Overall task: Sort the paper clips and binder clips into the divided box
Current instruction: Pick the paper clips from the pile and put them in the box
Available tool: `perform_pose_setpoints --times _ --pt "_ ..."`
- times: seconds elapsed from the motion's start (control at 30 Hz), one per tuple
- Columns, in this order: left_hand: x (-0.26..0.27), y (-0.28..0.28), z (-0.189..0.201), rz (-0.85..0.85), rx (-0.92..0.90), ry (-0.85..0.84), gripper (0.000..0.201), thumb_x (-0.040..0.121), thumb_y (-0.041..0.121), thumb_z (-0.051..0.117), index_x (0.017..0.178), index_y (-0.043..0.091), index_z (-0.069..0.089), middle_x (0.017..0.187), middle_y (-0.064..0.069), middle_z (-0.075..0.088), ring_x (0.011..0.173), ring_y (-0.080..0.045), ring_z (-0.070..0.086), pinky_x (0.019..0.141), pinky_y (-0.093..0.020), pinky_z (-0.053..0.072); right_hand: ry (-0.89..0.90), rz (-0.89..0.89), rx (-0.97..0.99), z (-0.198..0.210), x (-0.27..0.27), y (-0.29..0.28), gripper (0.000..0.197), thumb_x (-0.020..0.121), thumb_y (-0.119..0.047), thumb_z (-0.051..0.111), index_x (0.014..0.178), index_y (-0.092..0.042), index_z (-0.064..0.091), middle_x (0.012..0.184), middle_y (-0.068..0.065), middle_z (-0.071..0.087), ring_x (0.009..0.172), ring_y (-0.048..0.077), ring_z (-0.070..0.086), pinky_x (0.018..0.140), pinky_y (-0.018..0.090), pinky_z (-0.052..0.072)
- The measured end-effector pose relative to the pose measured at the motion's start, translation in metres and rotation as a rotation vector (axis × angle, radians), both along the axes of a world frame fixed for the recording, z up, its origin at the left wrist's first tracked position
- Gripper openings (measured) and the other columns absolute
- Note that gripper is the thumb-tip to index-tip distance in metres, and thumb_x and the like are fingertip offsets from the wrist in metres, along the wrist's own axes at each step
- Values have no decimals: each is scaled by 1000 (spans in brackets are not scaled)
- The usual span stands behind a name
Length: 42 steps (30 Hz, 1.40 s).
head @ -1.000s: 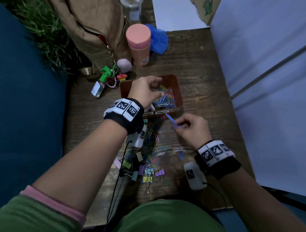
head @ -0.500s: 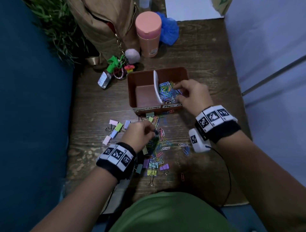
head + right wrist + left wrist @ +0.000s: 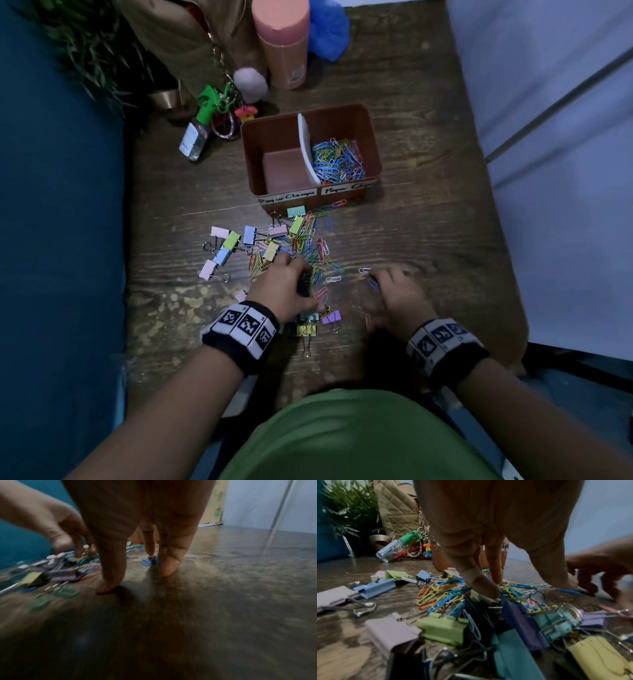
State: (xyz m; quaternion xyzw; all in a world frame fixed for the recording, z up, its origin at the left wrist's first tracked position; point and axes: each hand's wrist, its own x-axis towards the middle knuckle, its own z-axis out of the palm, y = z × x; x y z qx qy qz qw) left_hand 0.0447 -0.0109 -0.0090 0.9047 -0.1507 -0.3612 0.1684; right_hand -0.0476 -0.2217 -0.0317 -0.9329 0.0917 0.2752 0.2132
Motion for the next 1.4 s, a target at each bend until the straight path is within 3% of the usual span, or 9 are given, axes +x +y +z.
perform_pose_setpoints --times 0.27,0.47,0.7,0.87,0.93,1.03,1.13,1.27,1.4 --pt "7 -2 -4 -28 11 -62 47 79 24 71 121 19 52 120 -8 48 107 -30 56 90 -42 51 -199 -173 122 -6 57 2 19 71 0 69 87 -7 65 96 14 63 87 31 61 76 33 49" --pt "10 0 -6 -30 -57 -128 34 84 12 62 118 15 56 117 -11 51 103 -34 58 86 -41 50 -164 127 188 -1 29 22 45 66 -16 78 108 -19 61 106 8 57 99 28 55 82 40 51" --pt "-12 10 4 -129 -130 -153 18 82 28 65 100 24 66 104 0 64 98 -22 61 80 -32 50 -289 459 -34 0 -5 50 52 36 -48 85 76 -24 61 76 -2 63 72 21 63 60 30 51" --pt "-26 13 0 -151 -96 -77 20 86 24 62 105 23 69 109 -2 67 103 -23 61 86 -31 48 -337 490 33 -7 1 53 25 54 -28 81 63 -18 60 64 2 63 62 25 64 55 28 51" --pt "-26 12 -2 -98 -112 -96 24 85 20 62 109 22 66 113 -4 64 105 -24 59 87 -31 46 -343 410 126 -2 3 49 16 69 -29 67 66 -13 61 67 8 64 65 28 64 55 32 53" --pt "-23 9 -3 -73 -107 -95 24 86 19 62 109 20 66 113 -6 61 103 -27 59 85 -33 47 -341 127 156 10 15 30 34 80 -41 43 78 -16 65 80 8 69 77 28 65 65 37 54" --pt "-20 8 -4 -82 -105 -90 18 86 20 61 102 20 69 108 -5 63 99 -25 61 83 -35 51 -295 -245 154 15 35 3 16 82 -32 57 84 -19 67 80 7 71 74 26 64 70 33 52" --pt "-21 5 -4 -77 -143 -104 10 85 17 57 86 22 66 97 -1 66 91 -23 62 77 -33 51 -170 -772 521 7 57 -13 21 87 -3 57 69 -13 61 45 -2 59 37 10 49 45 24 42" --pt "-18 6 3 70 -223 -5 13 88 14 54 81 24 59 87 2 65 80 -20 62 70 -29 48 -163 -839 434 0 68 -32 19 87 -10 57 71 -14 64 49 4 56 36 13 46 45 20 37"
